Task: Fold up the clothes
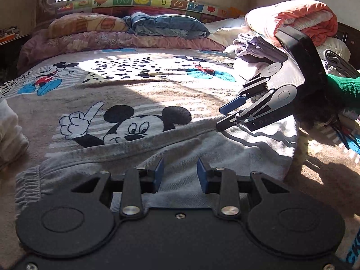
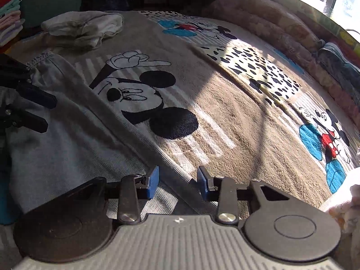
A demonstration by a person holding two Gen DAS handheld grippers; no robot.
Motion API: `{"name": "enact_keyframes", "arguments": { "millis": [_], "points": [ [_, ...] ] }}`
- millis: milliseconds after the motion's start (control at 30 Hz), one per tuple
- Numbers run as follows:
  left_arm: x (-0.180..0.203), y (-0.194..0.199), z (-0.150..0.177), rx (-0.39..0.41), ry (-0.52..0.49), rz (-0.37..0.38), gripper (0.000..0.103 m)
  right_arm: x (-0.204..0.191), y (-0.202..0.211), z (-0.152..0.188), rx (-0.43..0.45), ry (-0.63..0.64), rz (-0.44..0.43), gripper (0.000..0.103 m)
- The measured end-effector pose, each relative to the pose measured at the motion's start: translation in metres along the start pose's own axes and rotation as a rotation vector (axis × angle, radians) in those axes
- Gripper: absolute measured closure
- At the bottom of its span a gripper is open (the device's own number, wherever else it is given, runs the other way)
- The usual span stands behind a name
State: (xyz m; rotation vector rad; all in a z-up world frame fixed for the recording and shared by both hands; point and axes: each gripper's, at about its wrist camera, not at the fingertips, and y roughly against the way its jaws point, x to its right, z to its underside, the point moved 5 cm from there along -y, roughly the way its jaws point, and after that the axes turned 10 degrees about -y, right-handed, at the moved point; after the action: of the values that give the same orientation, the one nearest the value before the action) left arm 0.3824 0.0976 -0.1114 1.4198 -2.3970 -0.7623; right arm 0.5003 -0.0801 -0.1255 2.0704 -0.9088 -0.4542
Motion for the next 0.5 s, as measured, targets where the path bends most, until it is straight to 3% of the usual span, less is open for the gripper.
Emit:
{"name": "enact_keyframes", "arguments": {
  "millis": [67, 200, 233, 300, 500],
  "points": [
    [0.0, -0.001, 0.001, -0.003, 0.002, 0.003, 0.072, 0.003, 0.0, -0.003, 0.008, -0.023, 0.022, 0.102],
    [0.003, 0.003, -0.003, 0.01, -0.007, 0.016, 0.072, 0.007, 0.002, -0.005, 0.03, -0.047, 0.089, 0.101],
    [0.005, 0.003, -0.004, 0.013, -0.011, 0.018, 0.072, 0.007, 0.004, -0.004, 0.038, -0.038, 0.122, 0.098],
    [0.008, 0.006, -0.006, 0.018, -0.021, 0.026, 0.072, 0.007, 0.006, 0.0, 0.054, -0.019, 0.19, 0.075],
    [0.034, 0.012, -0.016, 0.056, -0.072, 0.104, 0.072, 0.033, 0.067, 0.032, 0.173, -0.193, 0.259, 0.072]
  ]
}}
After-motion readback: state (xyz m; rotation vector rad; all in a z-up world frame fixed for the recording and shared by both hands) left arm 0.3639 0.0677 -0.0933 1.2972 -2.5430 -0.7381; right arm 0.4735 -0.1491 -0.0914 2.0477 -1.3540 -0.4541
